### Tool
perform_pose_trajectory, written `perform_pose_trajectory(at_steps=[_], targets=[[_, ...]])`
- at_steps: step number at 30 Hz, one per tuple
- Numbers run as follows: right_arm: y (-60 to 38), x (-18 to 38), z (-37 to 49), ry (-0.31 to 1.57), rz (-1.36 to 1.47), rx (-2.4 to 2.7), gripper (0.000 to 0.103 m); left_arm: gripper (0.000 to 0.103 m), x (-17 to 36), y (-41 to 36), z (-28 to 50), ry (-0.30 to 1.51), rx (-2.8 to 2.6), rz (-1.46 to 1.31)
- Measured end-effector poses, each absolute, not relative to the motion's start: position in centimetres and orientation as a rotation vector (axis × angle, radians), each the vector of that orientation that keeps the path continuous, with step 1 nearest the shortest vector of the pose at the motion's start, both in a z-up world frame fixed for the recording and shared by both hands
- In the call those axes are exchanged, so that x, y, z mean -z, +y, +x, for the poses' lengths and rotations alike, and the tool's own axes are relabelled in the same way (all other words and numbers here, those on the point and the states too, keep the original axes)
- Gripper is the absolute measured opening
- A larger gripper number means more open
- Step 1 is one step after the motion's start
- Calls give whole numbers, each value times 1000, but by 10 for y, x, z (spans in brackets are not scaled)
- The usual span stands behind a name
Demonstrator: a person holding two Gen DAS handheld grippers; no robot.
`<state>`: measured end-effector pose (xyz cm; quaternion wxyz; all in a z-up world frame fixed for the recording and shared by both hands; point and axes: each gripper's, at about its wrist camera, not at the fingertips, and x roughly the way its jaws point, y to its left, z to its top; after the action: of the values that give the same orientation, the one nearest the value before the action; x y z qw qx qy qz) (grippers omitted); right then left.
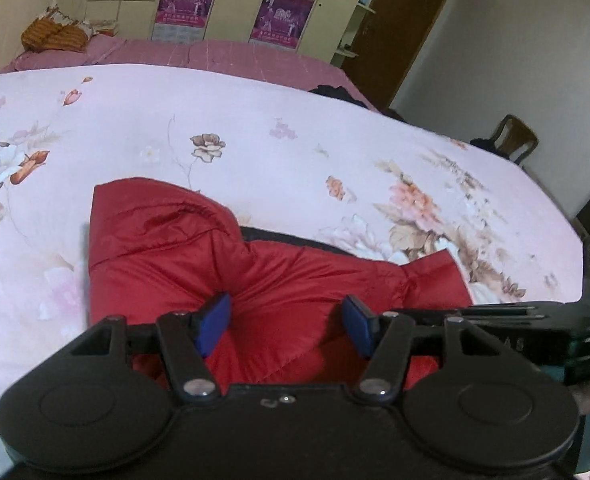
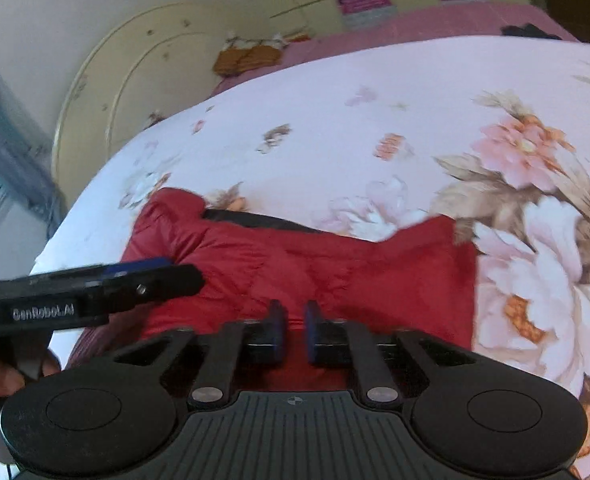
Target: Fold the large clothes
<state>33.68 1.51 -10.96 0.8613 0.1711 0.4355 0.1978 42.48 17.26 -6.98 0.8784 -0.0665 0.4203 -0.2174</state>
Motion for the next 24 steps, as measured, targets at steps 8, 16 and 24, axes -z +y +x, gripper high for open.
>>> perform_pose_trajectory(at_steps=[8, 16, 24], targets=[[0, 94, 325, 915, 315, -364, 0, 59, 46, 174, 396, 846, 443, -77], [8, 80, 259, 829, 189, -481, 0, 58, 36, 186, 305, 788, 469, -77], [-8, 74, 253, 864, 260, -412, 0, 58, 35, 188, 281, 763, 421, -48]])
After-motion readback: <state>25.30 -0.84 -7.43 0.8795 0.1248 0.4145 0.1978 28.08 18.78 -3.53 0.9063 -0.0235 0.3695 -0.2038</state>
